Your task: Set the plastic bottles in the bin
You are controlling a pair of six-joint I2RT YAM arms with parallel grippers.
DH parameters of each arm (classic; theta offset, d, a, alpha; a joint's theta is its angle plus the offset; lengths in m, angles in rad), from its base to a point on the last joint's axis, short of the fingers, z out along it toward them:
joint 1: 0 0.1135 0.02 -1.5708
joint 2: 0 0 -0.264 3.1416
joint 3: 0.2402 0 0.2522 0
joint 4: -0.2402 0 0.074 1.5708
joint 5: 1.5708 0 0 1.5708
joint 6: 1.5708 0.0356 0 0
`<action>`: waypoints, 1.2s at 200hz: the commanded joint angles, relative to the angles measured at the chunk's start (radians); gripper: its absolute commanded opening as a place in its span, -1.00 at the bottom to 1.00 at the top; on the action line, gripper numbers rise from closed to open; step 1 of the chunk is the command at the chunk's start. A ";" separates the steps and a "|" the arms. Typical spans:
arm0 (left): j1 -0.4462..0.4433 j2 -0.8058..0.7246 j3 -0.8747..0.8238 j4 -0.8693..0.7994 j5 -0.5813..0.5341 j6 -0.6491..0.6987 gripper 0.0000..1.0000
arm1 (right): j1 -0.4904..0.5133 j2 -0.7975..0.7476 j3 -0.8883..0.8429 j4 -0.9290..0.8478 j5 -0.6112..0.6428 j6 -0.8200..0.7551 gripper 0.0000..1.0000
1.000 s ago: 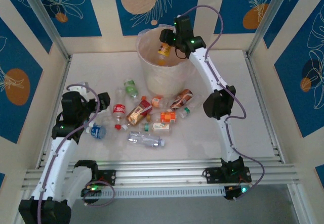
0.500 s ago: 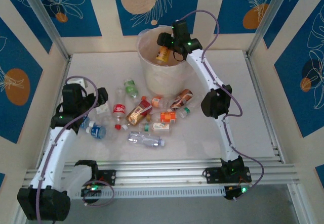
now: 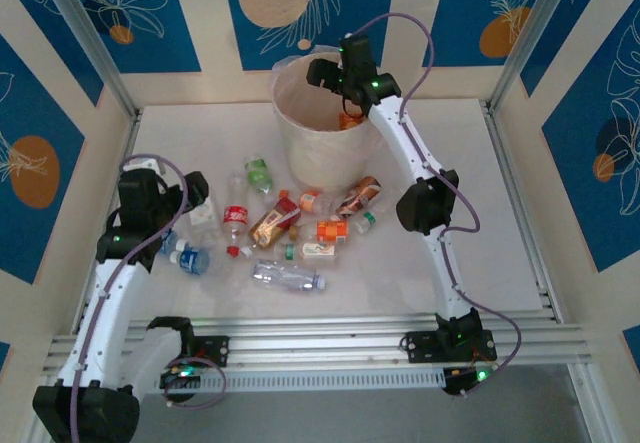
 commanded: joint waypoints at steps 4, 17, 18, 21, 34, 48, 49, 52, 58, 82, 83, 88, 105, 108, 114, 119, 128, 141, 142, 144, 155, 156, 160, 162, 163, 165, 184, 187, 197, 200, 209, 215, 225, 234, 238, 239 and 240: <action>-0.008 -0.023 -0.004 -0.026 -0.027 -0.055 0.99 | -0.004 -0.031 0.035 -0.005 0.037 -0.060 0.81; -0.008 -0.020 0.001 -0.040 -0.025 -0.057 0.99 | -0.007 -0.053 0.036 -0.008 0.041 -0.078 0.84; -0.008 -0.020 0.002 -0.041 -0.025 -0.057 0.99 | -0.007 -0.055 0.035 -0.009 0.042 -0.079 0.84; -0.008 -0.018 0.005 -0.047 -0.025 -0.057 0.99 | -0.007 -0.060 0.035 -0.010 0.043 -0.083 0.84; -0.008 -0.006 0.022 -0.081 -0.029 -0.059 0.99 | -0.008 -0.086 0.035 -0.020 0.049 -0.101 0.86; -0.008 0.005 0.042 -0.130 -0.041 -0.060 0.99 | -0.008 -0.115 0.035 -0.031 0.053 -0.124 0.88; -0.008 0.005 0.042 -0.132 -0.042 -0.061 0.99 | -0.008 -0.118 0.034 -0.032 0.053 -0.125 0.88; -0.007 0.007 0.045 -0.143 -0.044 -0.062 0.99 | -0.008 -0.124 0.035 -0.035 0.055 -0.130 0.88; -0.007 0.006 0.050 -0.162 -0.049 -0.065 0.99 | -0.008 -0.138 0.035 -0.040 0.055 -0.139 0.90; -0.006 -0.009 0.051 -0.240 -0.074 -0.104 0.99 | -0.008 -0.191 0.029 -0.060 0.052 -0.174 0.97; -0.005 -0.010 0.051 -0.244 -0.076 -0.106 0.99 | -0.008 -0.193 0.029 -0.061 0.052 -0.175 0.96; -0.005 -0.016 0.050 -0.259 -0.081 -0.115 0.99 | -0.007 -0.204 0.025 -0.064 0.051 -0.181 0.97; -0.005 -0.039 0.038 -0.298 -0.098 -0.138 0.99 | -0.007 -0.245 -0.003 -0.072 0.040 -0.194 1.00; -0.005 -0.043 0.036 -0.305 -0.102 -0.144 0.99 | -0.007 -0.252 -0.009 -0.074 0.037 -0.196 1.00; -0.005 -0.052 0.032 -0.317 -0.110 -0.152 0.99 | -0.007 -0.267 -0.021 -0.079 0.031 -0.198 1.00; -0.005 -0.059 0.028 -0.327 -0.118 -0.158 0.99 | -0.007 -0.279 -0.030 -0.083 0.025 -0.197 0.99; -0.003 -0.073 0.020 -0.347 -0.139 -0.172 0.99 | -0.006 -0.298 -0.040 -0.094 0.013 -0.198 0.99; 0.000 -0.087 0.007 -0.373 -0.175 -0.184 0.99 | -0.003 -0.323 -0.053 -0.121 -0.006 -0.198 0.98; 0.000 -0.088 0.006 -0.374 -0.178 -0.184 0.99 | -0.003 -0.326 -0.053 -0.124 -0.007 -0.198 0.99; 0.001 -0.089 0.003 -0.379 -0.183 -0.185 0.99 | -0.002 -0.330 -0.056 -0.129 -0.009 -0.198 0.98; 0.009 -0.099 -0.011 -0.386 -0.206 -0.192 0.99 | 0.006 -0.356 -0.071 -0.159 -0.010 -0.205 0.98; 0.010 -0.100 -0.011 -0.386 -0.207 -0.192 0.99 | 0.006 -0.358 -0.072 -0.161 -0.009 -0.206 0.98; 0.013 -0.104 -0.017 -0.383 -0.211 -0.192 0.99 | 0.009 -0.369 -0.082 -0.171 -0.005 -0.209 0.99; 0.015 -0.106 -0.021 -0.380 -0.214 -0.193 0.99 | 0.012 -0.375 -0.088 -0.176 -0.003 -0.210 0.99; 0.017 -0.107 -0.023 -0.378 -0.215 -0.192 0.99 | 0.012 -0.378 -0.091 -0.179 -0.001 -0.210 0.99; 0.019 -0.109 -0.026 -0.375 -0.217 -0.193 0.99 | 0.015 -0.384 -0.099 -0.182 0.003 -0.211 0.99; 0.054 -0.113 -0.057 -0.336 -0.243 -0.204 0.99 | 0.032 -0.465 -0.203 -0.201 0.022 -0.225 0.98; 0.063 -0.112 -0.062 -0.329 -0.244 -0.204 0.99 | 0.036 -0.482 -0.225 -0.201 0.030 -0.224 0.99; 0.097 -0.099 -0.075 -0.304 -0.238 -0.207 0.99 | 0.046 -0.538 -0.315 -0.192 0.053 -0.228 0.99; 0.110 -0.094 -0.078 -0.296 -0.230 -0.207 0.99 | 0.049 -0.556 -0.339 -0.187 0.059 -0.227 0.98; 0.149 -0.073 -0.088 -0.267 -0.199 -0.204 0.99 | 0.057 -0.609 -0.428 -0.169 0.072 -0.223 0.99; 0.178 -0.055 -0.095 -0.248 -0.177 -0.203 0.99 | 0.060 -0.647 -0.482 -0.157 0.077 -0.221 0.99; 0.224 -0.020 -0.106 -0.217 -0.143 -0.210 0.99 | 0.064 -0.703 -0.570 -0.139 0.093 -0.212 0.99; 0.262 0.011 -0.113 -0.188 -0.114 -0.214 0.99 | 0.066 -0.751 -0.644 -0.123 0.108 -0.199 0.99; 0.276 0.024 -0.118 -0.174 -0.108 -0.216 0.99 | 0.067 -0.773 -0.675 -0.118 0.110 -0.194 0.98; 0.279 0.028 -0.119 -0.169 -0.107 -0.217 0.99 | 0.066 -0.778 -0.682 -0.117 0.112 -0.192 0.98; 0.283 0.032 -0.120 -0.165 -0.107 -0.217 0.99 | 0.066 -0.782 -0.688 -0.115 0.113 -0.191 0.98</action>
